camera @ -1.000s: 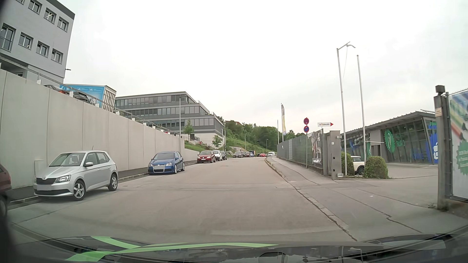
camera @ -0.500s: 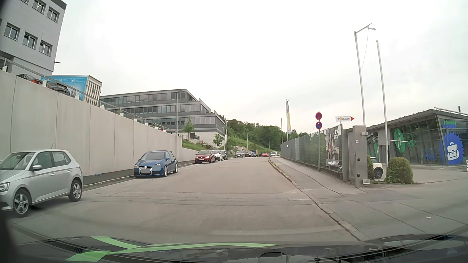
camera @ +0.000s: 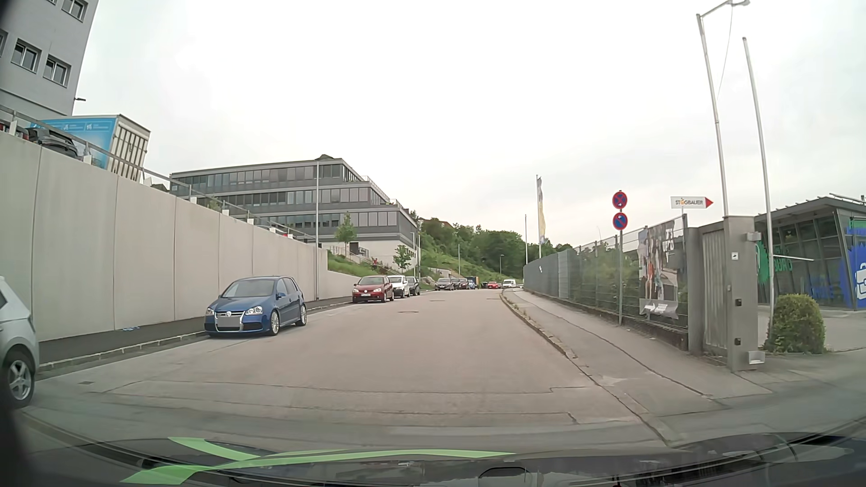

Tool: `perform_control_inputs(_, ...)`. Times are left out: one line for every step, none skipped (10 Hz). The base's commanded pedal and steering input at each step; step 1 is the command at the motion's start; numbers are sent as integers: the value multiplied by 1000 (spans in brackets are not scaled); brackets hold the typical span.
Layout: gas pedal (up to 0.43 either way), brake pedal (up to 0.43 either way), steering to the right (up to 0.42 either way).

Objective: Follow the waypoints while adhering to traffic rules and regulations

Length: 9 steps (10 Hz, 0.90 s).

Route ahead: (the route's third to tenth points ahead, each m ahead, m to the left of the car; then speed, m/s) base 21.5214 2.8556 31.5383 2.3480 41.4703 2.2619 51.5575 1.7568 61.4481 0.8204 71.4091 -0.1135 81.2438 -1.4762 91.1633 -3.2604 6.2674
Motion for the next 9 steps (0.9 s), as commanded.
perform_control_inputs(177, 0, -8)
perform_control_inputs(169, 0, -7)
perform_control_inputs(157, 0, -8)
perform_control_inputs(157, 0, -8)
perform_control_inputs(150, 0, -8)
perform_control_inputs(150, 0, -8)
perform_control_inputs(138, 0, -8)
perform_control_inputs(138, 0, -8)
perform_control_inputs(138, 0, -8)
